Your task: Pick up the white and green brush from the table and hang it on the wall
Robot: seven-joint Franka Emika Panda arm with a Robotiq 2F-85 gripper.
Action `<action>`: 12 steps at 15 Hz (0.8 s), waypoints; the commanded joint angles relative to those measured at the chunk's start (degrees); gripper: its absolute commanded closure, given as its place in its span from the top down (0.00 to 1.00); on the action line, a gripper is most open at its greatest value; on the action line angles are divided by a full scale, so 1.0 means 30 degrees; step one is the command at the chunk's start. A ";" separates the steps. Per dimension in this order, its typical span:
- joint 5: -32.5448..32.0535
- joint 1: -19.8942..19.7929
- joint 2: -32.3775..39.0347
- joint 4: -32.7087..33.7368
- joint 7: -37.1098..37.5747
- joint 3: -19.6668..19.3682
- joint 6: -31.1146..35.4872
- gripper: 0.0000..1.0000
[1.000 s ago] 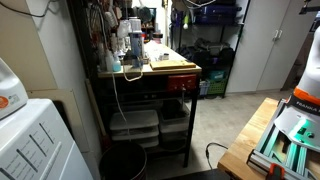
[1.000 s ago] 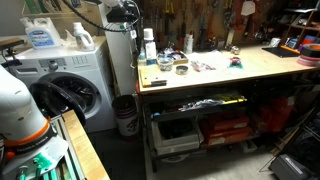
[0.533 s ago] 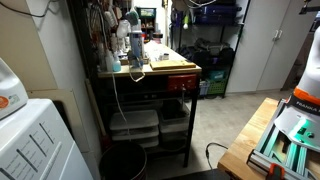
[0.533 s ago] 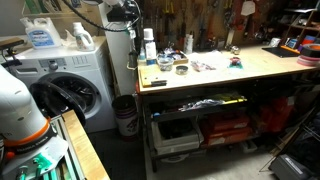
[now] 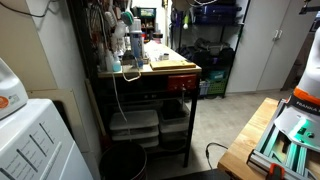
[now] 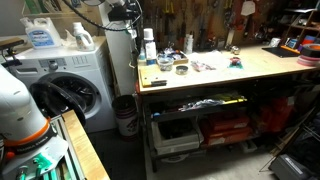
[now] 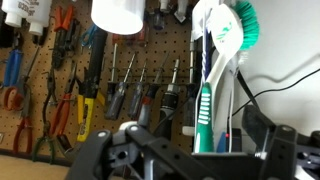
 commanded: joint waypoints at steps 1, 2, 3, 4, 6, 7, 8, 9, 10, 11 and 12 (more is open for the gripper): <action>-0.2545 -0.0509 -0.0958 -0.1248 0.2065 -0.0005 -0.0861 1.00; -0.3258 -0.0632 -0.1142 -0.1492 0.2535 -0.0027 -0.1181 1.00; -0.4174 -0.0807 -0.1338 -0.1753 0.3040 -0.0035 -0.1604 1.00; -0.5238 -0.1029 -0.1540 -0.2027 0.3738 0.0022 -0.1882 1.00; -0.7700 -0.1592 -0.2051 -0.2559 0.5054 0.0108 -0.2902 1.00; -0.8873 -0.1741 -0.2369 -0.2738 0.5632 -0.0030 -0.3689 1.00; -1.0172 -0.1934 -0.2646 -0.2884 0.6411 -0.0092 -0.4345 1.00; -1.1449 -0.2094 -0.2906 -0.3007 0.6973 -0.0183 -0.5030 1.00; -1.2906 -0.2785 -0.3258 -0.3178 0.7464 0.0215 -0.5852 1.00; -1.4315 -0.2403 -0.3559 -0.3212 0.8103 -0.0270 -0.6609 1.00; -1.5293 -0.2346 -0.3814 -0.3143 0.8379 -0.0484 -0.7655 1.00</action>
